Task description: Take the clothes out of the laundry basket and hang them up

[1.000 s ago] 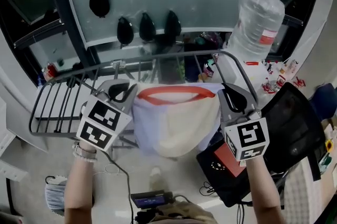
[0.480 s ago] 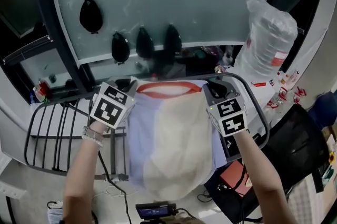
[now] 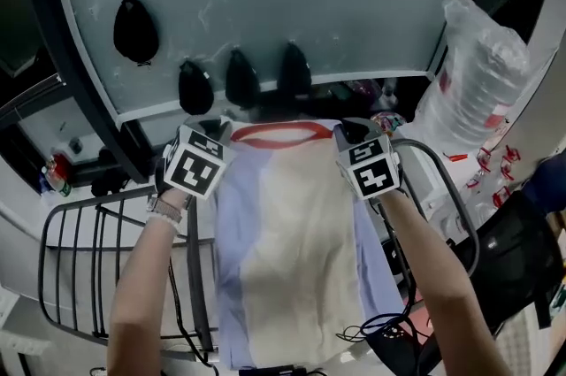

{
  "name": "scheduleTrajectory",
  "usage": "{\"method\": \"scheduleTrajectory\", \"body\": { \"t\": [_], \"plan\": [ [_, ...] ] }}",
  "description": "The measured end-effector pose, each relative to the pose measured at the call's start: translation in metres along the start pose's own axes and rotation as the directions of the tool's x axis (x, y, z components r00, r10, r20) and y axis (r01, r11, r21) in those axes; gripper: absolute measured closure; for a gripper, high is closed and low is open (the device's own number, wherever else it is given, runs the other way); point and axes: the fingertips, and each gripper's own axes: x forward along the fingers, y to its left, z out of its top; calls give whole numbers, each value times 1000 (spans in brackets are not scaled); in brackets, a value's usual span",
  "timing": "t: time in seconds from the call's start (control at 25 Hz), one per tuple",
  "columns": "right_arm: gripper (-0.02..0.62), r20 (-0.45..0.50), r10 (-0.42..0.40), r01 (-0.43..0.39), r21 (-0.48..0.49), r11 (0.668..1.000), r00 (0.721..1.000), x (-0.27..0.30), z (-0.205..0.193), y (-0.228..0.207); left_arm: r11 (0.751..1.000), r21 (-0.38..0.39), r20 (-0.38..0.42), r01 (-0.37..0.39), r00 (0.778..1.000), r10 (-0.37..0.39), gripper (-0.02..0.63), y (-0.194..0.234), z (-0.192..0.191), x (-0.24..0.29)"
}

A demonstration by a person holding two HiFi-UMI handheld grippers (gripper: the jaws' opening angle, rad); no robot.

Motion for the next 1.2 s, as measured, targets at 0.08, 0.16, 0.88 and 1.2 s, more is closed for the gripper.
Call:
{"method": "scheduleTrajectory", "body": {
  "t": [0.08,0.16,0.88,1.2],
  "plan": [
    [578,-16,4,-4,4,1000,1000,24,-1,-2,1000,-20,-8,-3,1000,3,601,12,-8,17],
    [578,-48,24,-24,-1,1000,999,49,-9,2,999,-44,-26,3,1000,-4,601,19,-23,38],
    [399,-232,244,-225,106,969,942,107,-83,49,963,-170,-195,211,950,-243,449,-25,-129,100],
    [397,-79,252,-221,283,933,964,56,-58,46,944,-283,-174,168,959,-222,261,-17,-137,49]
  ]
}}
